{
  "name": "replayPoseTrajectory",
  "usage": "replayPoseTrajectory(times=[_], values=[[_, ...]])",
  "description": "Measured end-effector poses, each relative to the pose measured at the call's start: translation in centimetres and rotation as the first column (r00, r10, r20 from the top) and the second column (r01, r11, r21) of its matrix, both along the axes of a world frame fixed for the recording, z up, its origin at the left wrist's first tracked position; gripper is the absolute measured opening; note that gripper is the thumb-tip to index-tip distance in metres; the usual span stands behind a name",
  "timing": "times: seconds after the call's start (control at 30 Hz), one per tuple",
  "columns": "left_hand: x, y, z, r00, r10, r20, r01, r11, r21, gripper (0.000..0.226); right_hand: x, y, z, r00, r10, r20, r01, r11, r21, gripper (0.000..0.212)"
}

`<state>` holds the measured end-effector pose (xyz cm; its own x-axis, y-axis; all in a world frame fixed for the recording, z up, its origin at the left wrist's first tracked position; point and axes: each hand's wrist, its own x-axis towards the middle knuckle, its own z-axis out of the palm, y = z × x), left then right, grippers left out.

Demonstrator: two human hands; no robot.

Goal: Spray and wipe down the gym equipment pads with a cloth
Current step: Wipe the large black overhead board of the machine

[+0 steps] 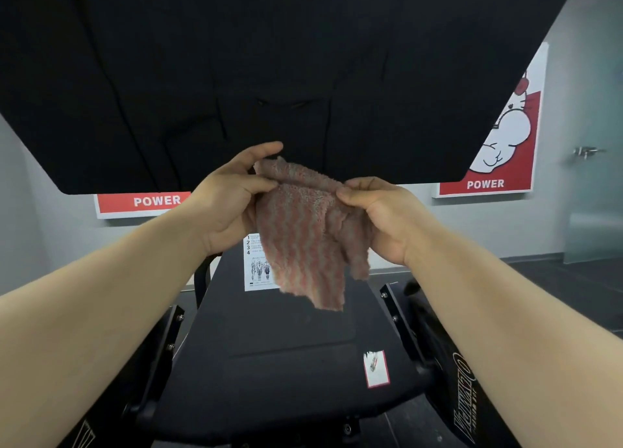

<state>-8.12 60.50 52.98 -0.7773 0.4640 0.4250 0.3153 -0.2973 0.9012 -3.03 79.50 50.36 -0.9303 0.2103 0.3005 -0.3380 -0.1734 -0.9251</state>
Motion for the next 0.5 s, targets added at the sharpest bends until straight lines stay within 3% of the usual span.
replayPoseTrajectory(times=[0.1,0.17,0.3,0.5], values=[[0.3,0.5,0.3,1.000,0.017,-0.011,-0.017,1.000,-0.001,0.046,0.1,-0.1,0.6,0.996,-0.068,0.064,0.063,0.995,0.075,0.005],[0.4,0.9,0.5,0.999,0.037,-0.027,-0.037,0.999,0.023,0.043,0.1,-0.3,0.9,0.988,-0.091,0.122,0.081,0.993,0.087,0.018],[0.6,1.3,0.9,0.996,0.083,-0.037,-0.081,0.995,0.066,0.036,0.6,-0.5,1.0,0.981,0.018,0.192,-0.035,0.996,0.087,0.028],[0.0,1.1,0.8,0.981,0.191,-0.024,-0.191,0.982,0.016,0.041,1.4,-0.8,1.3,0.982,0.141,0.129,-0.136,0.990,-0.043,0.007]])
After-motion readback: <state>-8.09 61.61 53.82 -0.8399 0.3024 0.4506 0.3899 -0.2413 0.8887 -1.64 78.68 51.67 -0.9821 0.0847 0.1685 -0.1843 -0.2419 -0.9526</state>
